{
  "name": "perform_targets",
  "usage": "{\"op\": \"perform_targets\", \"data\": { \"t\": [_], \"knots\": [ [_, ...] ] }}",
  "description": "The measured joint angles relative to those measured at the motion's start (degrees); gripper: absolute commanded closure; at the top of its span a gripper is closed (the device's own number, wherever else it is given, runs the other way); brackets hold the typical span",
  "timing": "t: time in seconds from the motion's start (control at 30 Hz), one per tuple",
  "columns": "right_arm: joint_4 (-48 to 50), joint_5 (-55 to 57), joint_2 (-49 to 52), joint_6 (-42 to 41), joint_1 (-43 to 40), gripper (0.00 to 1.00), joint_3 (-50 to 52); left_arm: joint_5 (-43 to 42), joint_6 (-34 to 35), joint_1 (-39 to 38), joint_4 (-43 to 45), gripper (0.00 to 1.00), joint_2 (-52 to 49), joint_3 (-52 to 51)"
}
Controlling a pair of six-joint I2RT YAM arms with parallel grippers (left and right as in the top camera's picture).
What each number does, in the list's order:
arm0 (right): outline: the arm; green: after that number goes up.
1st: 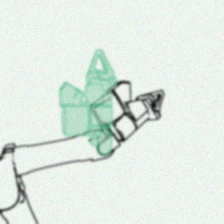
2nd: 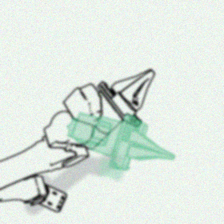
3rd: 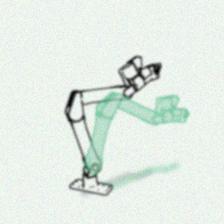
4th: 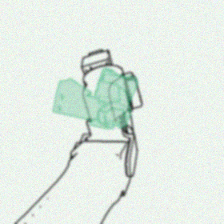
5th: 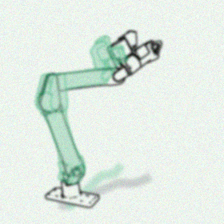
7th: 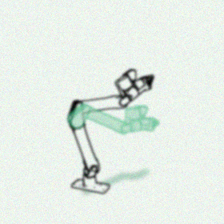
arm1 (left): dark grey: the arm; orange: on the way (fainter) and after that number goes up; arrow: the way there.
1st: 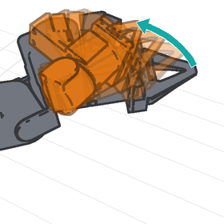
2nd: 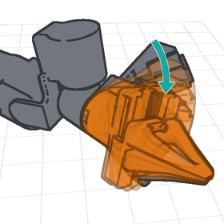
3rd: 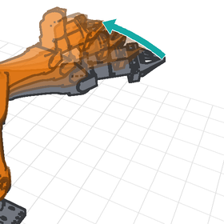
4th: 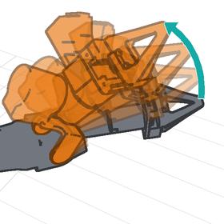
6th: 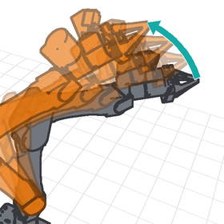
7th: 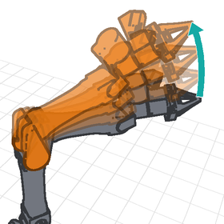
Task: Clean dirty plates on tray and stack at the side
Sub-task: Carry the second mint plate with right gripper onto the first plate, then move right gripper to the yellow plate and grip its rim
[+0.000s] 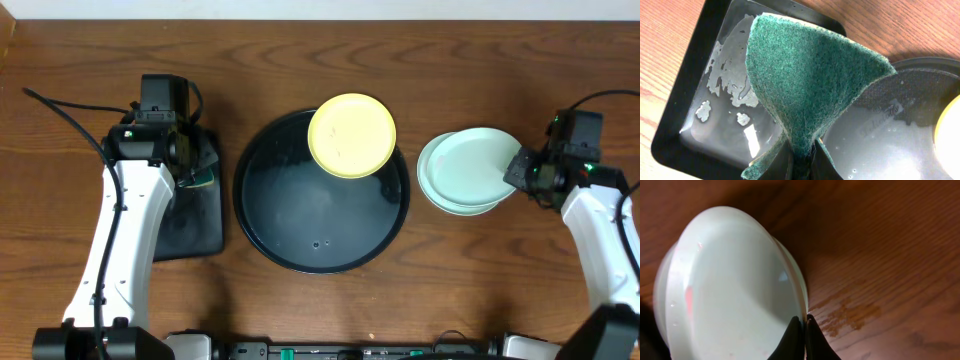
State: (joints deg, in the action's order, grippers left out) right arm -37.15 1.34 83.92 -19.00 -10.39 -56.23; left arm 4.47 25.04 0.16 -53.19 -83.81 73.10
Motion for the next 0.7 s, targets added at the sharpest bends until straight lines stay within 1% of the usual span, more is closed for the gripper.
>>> {"op": "perform_targets", "data": {
  "t": [0.07, 0.13, 0.3, 0.4, 0.5, 0.63, 0.7],
  "knots": [
    [0.8, 0.1, 1.7, -0.6, 0.0, 0.79, 0.2, 0.0, 0.0, 0.0, 0.0, 0.93, 0.0, 0.0],
    [1.8, -0.1, 3.2, -0.3, 0.0, 0.72, 0.2, 0.0, 0.0, 0.0, 0.0, 0.93, 0.0, 0.0],
    [4.7, -4.8, 5.0, 1.7, 0.7, 0.59, 0.1, 0.0, 0.0, 0.0, 0.0, 0.93, 0.0, 0.0],
    [3.8, -8.4, 5.0, 3.3, 2.7, 0.53, -1.4, 0.0, 0.0, 0.0, 0.0, 0.93, 0.0, 0.0],
    [1.8, -10.5, 5.1, 4.3, 5.5, 0.45, -5.4, 0.0, 0.0, 0.0, 0.0, 0.93, 0.0, 0.0],
    [-1.6, -12.2, 8.4, 6.3, 11.6, 0.37, -17.8, 0.0, 0.0, 0.0, 0.0, 0.93, 0.0, 0.0],
    [-3.2, -13.1, 11.7, 8.1, 14.3, 0.35, -24.2, 0.0, 0.0, 0.0, 0.0, 0.92, 0.0, 0.0]
  ]
}}
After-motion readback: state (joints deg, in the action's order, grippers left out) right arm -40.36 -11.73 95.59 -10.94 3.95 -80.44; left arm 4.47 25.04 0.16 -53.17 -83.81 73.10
